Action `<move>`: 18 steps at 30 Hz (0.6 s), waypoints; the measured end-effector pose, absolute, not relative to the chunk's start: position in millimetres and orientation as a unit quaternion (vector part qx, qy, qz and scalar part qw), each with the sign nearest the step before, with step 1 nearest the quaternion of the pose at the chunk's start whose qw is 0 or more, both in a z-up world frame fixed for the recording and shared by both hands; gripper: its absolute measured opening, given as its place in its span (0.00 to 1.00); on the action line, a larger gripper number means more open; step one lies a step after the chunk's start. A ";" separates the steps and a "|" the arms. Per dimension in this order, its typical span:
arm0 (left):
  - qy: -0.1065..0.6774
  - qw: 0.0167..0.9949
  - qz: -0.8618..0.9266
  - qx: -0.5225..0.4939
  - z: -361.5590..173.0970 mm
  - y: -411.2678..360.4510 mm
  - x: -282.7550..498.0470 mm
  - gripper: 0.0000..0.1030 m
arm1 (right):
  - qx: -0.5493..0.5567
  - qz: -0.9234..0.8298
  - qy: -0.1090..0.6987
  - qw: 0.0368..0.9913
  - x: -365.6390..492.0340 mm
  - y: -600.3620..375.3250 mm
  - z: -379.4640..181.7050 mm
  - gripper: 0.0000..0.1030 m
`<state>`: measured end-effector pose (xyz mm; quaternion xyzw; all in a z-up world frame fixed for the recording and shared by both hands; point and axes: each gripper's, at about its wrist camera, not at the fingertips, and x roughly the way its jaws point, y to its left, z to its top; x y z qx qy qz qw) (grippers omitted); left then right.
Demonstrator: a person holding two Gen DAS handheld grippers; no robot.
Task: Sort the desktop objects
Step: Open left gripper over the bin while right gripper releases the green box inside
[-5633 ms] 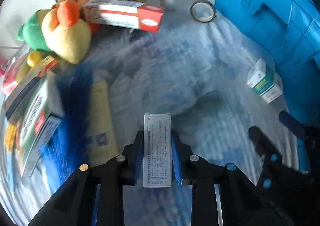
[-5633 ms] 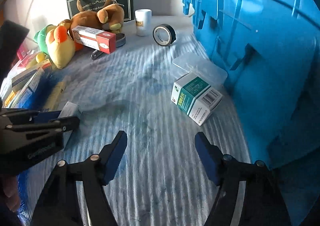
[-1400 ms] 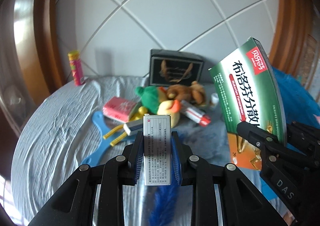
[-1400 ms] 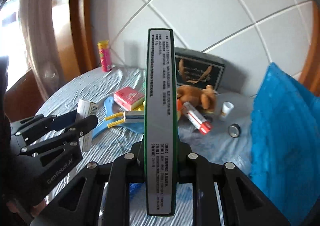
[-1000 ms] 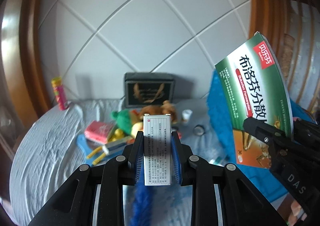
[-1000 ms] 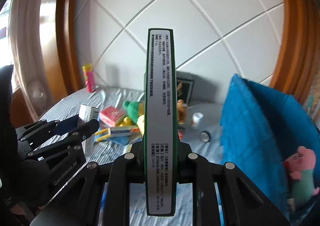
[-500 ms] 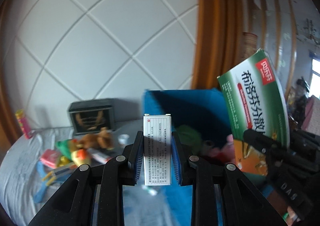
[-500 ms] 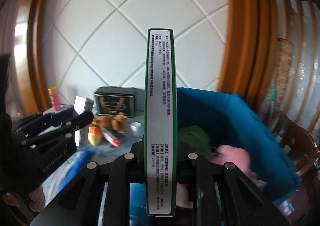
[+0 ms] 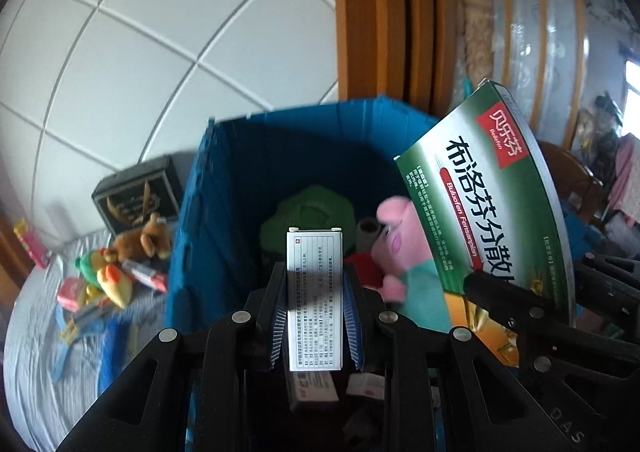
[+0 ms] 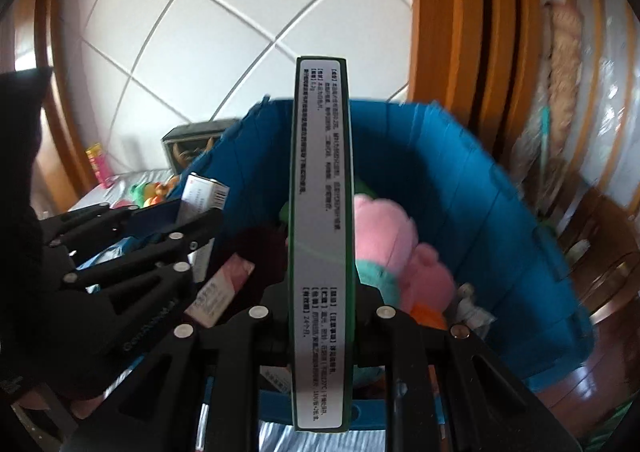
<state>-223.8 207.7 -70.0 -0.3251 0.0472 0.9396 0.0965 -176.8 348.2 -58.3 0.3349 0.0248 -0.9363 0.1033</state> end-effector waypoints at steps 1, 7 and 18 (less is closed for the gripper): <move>0.044 0.093 0.938 -0.332 -74.5 207.3 -225.1 0.25 | 0.340 -0.933 0.021 0.113 -179.0 350.7 -61.5 0.18; 0.034 0.082 0.935 -0.344 -84.2 204.8 -226.8 0.25 | 0.353 -0.923 0.000 0.151 -191.4 347.1 -73.4 0.18; 0.027 0.068 0.942 -0.328 -76.3 197.1 -221.5 0.63 | 0.350 -0.923 -0.041 0.154 -200.8 355.2 -71.1 0.47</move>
